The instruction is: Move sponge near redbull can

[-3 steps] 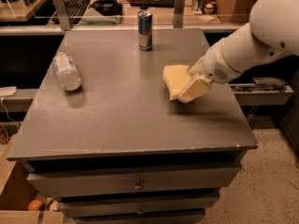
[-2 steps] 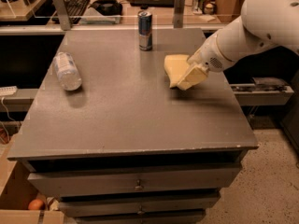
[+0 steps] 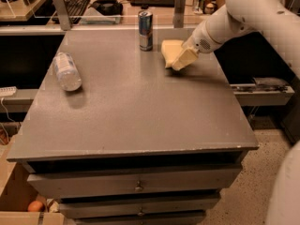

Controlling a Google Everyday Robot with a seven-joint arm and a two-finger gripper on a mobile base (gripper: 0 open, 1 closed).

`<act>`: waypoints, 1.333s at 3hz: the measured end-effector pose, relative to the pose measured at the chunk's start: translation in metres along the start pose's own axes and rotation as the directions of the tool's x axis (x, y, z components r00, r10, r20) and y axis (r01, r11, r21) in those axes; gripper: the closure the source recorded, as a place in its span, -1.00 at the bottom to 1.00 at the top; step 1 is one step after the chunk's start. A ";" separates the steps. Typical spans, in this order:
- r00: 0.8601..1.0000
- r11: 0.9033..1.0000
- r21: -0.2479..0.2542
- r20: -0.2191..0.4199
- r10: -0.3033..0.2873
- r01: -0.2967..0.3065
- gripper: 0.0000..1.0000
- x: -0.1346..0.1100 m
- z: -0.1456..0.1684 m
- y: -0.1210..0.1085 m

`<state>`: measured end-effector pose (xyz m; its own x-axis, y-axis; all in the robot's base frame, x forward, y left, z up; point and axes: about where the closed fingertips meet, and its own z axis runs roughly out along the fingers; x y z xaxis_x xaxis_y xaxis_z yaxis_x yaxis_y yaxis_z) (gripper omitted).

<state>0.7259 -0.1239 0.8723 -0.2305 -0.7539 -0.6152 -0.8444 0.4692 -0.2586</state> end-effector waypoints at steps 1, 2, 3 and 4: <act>0.999 0.999 -0.006 -0.006 0.038 -0.038 0.93 -0.010 0.032 -0.033; 0.998 0.998 -0.001 -0.011 0.064 -0.064 0.47 -0.015 0.047 -0.046; 0.996 0.996 0.009 -0.016 0.089 -0.089 0.01 -0.018 0.056 -0.056; 0.996 0.996 0.009 -0.014 0.093 -0.093 -0.46 -0.024 0.062 -0.061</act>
Offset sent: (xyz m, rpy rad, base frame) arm 0.0930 0.0107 -0.0083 0.0306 0.0387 -0.0852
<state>0.8129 -0.1056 0.8564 -0.3152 -0.7134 -0.6258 -0.8149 0.5415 -0.2069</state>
